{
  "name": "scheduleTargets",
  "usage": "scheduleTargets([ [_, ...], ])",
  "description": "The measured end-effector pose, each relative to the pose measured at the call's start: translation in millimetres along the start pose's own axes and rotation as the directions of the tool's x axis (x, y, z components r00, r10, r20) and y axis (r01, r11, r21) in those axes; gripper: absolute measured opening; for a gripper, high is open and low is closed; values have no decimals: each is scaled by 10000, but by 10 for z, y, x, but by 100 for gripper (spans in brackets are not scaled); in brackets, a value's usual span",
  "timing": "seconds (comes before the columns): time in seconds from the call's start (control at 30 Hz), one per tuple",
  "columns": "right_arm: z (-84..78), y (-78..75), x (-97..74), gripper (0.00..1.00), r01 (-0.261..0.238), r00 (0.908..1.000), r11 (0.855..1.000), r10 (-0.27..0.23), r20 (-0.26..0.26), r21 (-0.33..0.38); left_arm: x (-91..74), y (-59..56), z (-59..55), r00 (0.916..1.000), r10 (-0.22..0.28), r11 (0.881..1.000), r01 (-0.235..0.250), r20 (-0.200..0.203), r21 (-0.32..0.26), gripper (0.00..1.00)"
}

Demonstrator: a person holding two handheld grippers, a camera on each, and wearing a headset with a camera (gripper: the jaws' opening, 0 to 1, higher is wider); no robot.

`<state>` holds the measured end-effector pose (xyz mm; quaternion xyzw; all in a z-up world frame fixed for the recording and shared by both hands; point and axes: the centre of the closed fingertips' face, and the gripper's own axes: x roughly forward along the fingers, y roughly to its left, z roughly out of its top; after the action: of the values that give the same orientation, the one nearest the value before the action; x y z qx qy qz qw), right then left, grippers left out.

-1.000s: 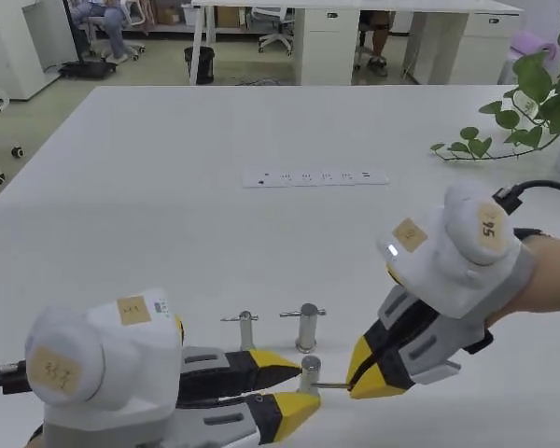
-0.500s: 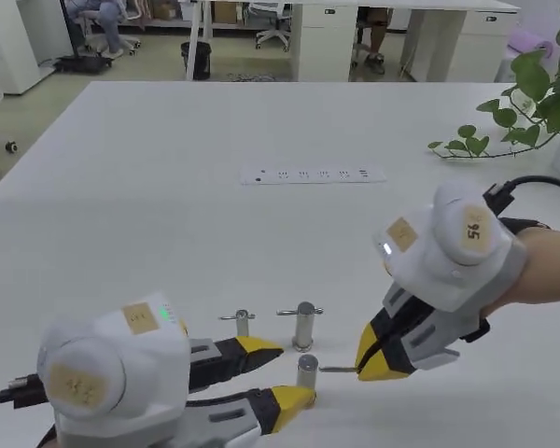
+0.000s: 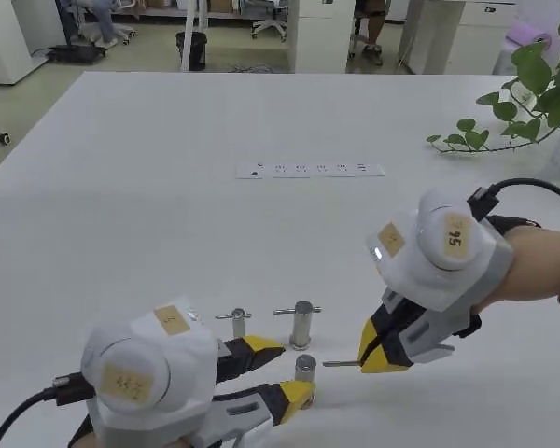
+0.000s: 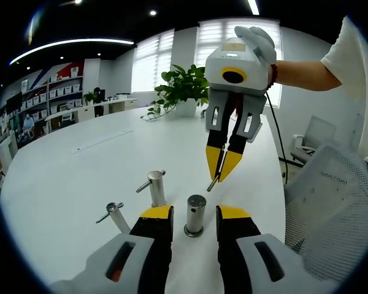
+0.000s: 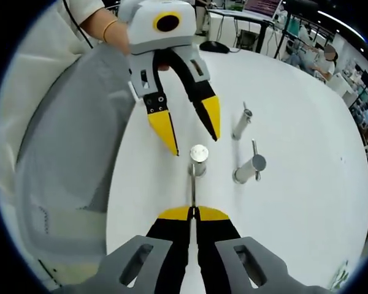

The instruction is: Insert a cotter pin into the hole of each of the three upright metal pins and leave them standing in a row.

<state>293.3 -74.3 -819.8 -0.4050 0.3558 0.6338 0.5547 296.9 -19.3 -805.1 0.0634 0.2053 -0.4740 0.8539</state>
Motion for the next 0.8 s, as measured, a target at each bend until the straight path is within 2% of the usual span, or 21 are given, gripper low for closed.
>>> scheduleTargets([
  [0.37,-37,-45,67,3,-56,9998,10000,56,-179,-5,89,29,-76,9996,19,10000,-20,-277,-52,22],
  [0.8,-12,-87,118,3,-133,9995,9998,129,-289,-141,159,15,-96,9993,-92,9999,89,-372,-73,15],
])
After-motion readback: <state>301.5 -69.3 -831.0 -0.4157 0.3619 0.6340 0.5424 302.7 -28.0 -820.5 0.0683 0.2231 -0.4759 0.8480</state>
